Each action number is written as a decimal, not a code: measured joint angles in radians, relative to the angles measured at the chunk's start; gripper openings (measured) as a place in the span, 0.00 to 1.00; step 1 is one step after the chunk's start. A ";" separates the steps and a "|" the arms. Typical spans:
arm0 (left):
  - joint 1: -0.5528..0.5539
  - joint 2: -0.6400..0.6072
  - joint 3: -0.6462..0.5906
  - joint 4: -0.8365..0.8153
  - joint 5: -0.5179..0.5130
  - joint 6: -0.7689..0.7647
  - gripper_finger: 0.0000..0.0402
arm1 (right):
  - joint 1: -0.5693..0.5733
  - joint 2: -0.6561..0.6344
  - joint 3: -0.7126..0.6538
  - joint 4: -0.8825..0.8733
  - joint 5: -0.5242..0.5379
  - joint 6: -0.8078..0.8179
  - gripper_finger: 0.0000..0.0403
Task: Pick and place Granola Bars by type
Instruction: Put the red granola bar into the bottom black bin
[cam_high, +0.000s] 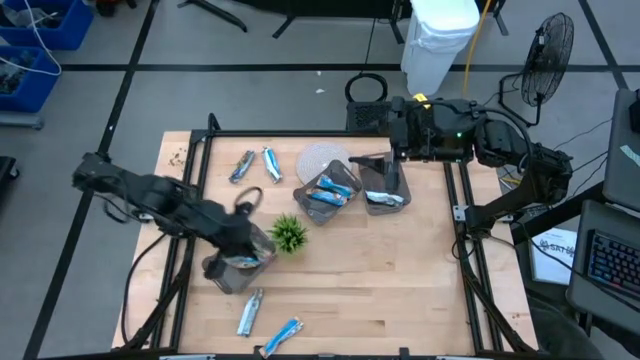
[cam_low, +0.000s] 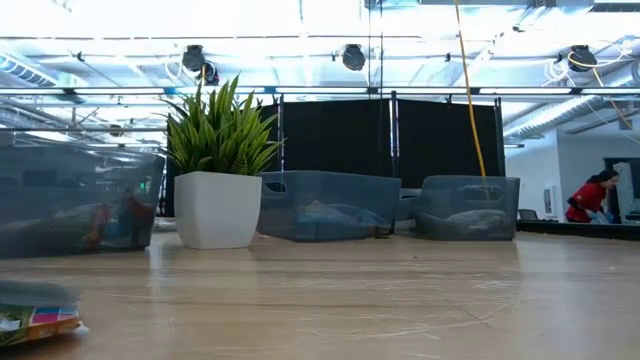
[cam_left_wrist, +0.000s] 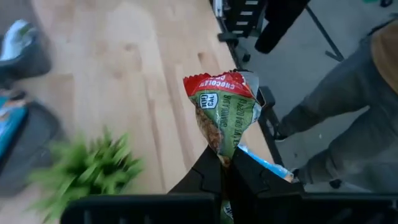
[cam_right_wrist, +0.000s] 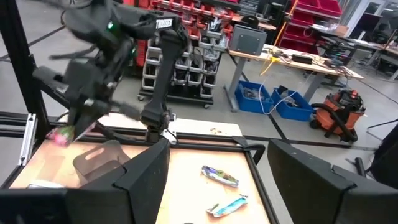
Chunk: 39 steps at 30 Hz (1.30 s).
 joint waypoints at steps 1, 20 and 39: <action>0.000 -0.025 0.000 -0.026 -0.006 -0.010 0.02 | 0.000 0.000 0.000 0.000 0.001 0.000 0.65; 0.008 -0.103 -0.039 -0.497 -0.143 0.166 0.02 | 0.000 0.001 0.000 0.001 0.002 0.000 0.65; 0.058 -0.105 -0.503 -0.023 -0.075 0.030 0.02 | 0.000 0.001 0.000 0.001 0.001 0.058 0.65</action>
